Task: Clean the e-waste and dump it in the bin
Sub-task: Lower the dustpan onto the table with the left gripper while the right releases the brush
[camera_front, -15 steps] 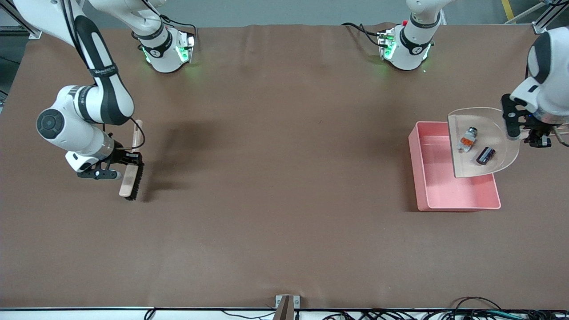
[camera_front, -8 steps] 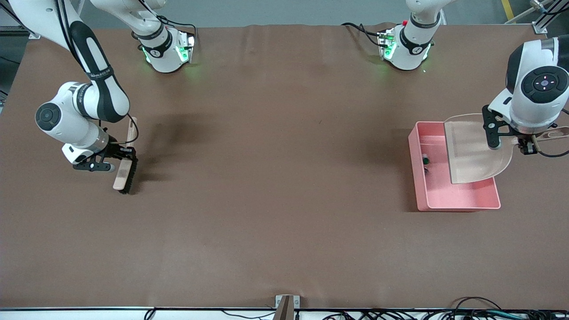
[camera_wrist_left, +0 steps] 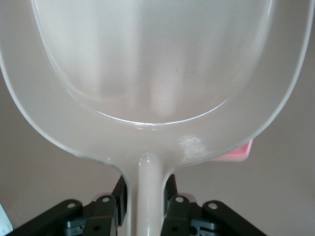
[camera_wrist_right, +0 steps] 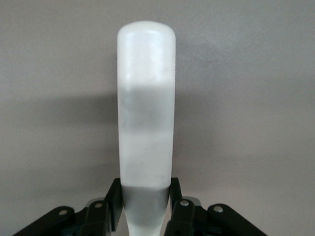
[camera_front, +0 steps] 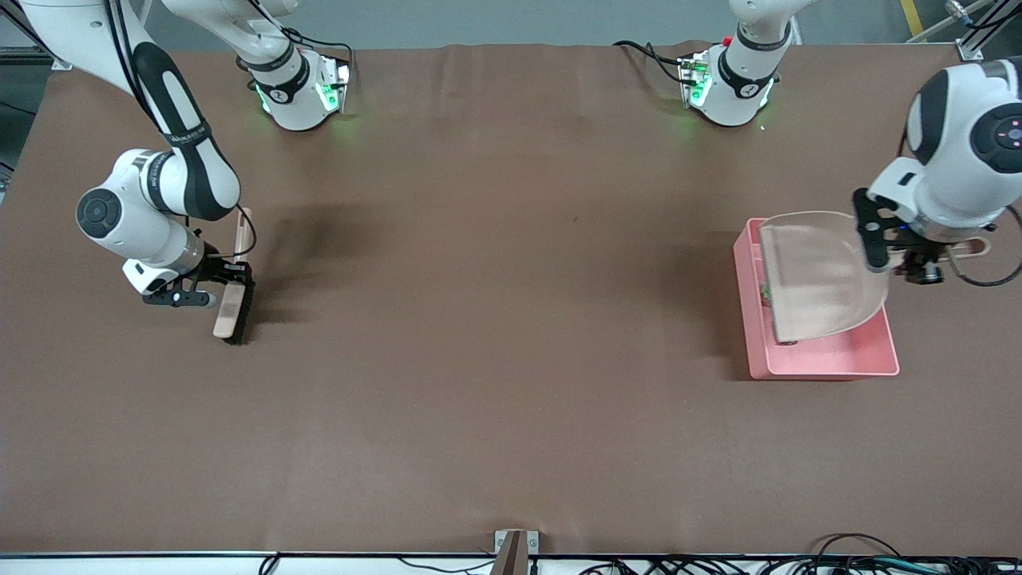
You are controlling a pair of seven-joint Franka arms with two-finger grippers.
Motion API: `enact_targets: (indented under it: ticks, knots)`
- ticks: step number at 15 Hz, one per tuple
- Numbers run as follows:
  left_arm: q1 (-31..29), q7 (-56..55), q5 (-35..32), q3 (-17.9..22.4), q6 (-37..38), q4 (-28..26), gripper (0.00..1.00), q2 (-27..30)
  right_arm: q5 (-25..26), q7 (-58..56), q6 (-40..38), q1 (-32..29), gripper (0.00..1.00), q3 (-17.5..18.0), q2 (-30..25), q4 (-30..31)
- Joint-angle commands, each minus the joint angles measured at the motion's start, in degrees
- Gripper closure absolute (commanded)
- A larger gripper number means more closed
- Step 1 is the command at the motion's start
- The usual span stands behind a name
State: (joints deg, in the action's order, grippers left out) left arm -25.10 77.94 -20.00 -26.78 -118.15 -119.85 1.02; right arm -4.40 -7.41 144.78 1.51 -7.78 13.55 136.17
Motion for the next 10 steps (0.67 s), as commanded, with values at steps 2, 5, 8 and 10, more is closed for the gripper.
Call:
enact_targets:
  ticks: [2,5,8,10]
  knots:
    - [0.14,-4.21,3.20,-6.43,-2.59,0.67,1.00,-4.69,0.54,0.20,0.86,0.68,0.68,0.49,-0.01,0.59]
    - [0.32,-4.55,3.47,-9.06,-7.87,-0.48,1.00,-8.12,0.54,0.12,0.16,1.31,0.19,0.49,-0.28,-1.25]
    - [0.76,-5.17,3.39,-12.41,-11.92,-0.65,1.00,-12.69,0.63,-3.92,-1.33,1.40,0.00,0.49,-1.06,-4.76]
    - [3.90,-9.89,1.90,-12.95,-12.45,-0.22,1.00,-15.15,0.71,-4.02,-6.32,1.40,0.00,0.40,-1.24,-9.41]
